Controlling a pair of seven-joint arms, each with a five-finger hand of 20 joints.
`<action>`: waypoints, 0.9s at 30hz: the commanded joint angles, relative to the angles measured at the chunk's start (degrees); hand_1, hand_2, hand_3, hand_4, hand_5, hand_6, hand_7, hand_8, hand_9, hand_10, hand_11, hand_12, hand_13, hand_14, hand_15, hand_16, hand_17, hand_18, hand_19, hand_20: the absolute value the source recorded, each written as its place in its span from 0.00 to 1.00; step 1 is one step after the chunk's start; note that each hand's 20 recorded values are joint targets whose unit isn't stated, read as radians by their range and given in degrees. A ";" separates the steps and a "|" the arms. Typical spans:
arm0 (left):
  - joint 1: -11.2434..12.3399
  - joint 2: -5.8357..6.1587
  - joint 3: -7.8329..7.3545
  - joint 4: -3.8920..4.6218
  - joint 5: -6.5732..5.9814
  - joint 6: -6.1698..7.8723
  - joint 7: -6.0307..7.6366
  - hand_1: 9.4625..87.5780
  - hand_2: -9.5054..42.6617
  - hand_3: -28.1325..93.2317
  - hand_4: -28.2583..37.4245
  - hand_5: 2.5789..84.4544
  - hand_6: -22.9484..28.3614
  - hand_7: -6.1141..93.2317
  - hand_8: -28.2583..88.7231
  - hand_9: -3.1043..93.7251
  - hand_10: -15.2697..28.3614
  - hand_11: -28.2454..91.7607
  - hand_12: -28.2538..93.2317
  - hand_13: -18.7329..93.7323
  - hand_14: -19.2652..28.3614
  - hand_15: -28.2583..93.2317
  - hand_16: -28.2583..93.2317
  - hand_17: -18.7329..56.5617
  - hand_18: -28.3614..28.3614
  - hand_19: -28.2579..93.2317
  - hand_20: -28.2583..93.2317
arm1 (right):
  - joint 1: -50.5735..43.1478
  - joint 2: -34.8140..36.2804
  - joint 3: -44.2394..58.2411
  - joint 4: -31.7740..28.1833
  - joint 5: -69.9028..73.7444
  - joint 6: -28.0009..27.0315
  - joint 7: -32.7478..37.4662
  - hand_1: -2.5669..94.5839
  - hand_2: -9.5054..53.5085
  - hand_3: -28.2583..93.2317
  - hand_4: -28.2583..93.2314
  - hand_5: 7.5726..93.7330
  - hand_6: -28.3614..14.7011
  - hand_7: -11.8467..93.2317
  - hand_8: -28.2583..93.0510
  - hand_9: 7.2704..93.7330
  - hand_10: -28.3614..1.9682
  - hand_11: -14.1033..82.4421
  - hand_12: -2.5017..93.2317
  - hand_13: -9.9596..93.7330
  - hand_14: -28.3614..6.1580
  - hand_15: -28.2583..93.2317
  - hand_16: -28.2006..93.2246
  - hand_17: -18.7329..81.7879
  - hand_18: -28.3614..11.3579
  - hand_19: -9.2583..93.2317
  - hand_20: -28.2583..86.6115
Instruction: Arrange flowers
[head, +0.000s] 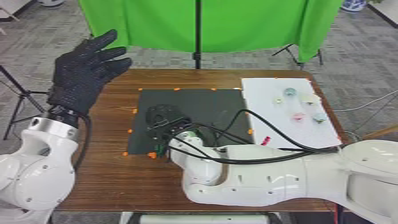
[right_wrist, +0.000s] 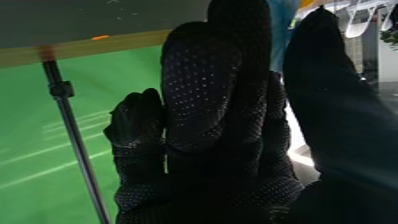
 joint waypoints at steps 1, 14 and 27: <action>0.04 -0.80 0.45 0.62 0.12 -0.29 -1.28 0.15 0.37 0.87 0.00 0.40 0.64 0.19 0.17 0.34 0.81 0.46 0.32 0.38 0.98 0.66 0.15 0.17 0.92 0.77 0.28 | 0.59 -0.11 -0.06 -0.36 -1.03 2.07 0.70 0.50 0.00 0.76 0.00 0.61 0.80 0.30 0.10 0.96 0.77 0.38 0.22 0.89 0.75 0.73 0.40 0.64 0.32 1.00 0.56; 0.63 -0.86 0.07 0.31 0.43 -0.17 -1.30 0.15 0.37 0.87 0.00 0.40 0.64 0.19 0.17 0.34 0.81 0.47 0.32 0.38 0.98 0.66 0.15 0.17 0.92 0.77 0.28 | 0.73 -0.53 -0.89 0.04 -3.28 4.85 2.58 0.55 0.00 0.66 0.00 0.69 0.72 0.33 0.14 0.94 0.71 0.42 0.21 0.89 0.74 0.73 0.39 0.64 0.31 1.00 0.56; 0.98 -0.87 -0.14 0.11 0.53 0.03 -1.21 0.15 0.36 0.87 0.00 0.40 0.64 0.19 0.17 0.35 0.81 0.46 0.32 0.38 0.98 0.66 0.15 0.17 0.92 0.78 0.28 | 1.00 -0.62 -1.72 0.26 -3.94 7.62 1.98 0.82 0.00 0.30 0.08 0.73 0.73 0.68 0.25 0.94 0.70 0.47 0.25 0.88 0.76 0.73 0.39 0.64 0.33 1.00 0.55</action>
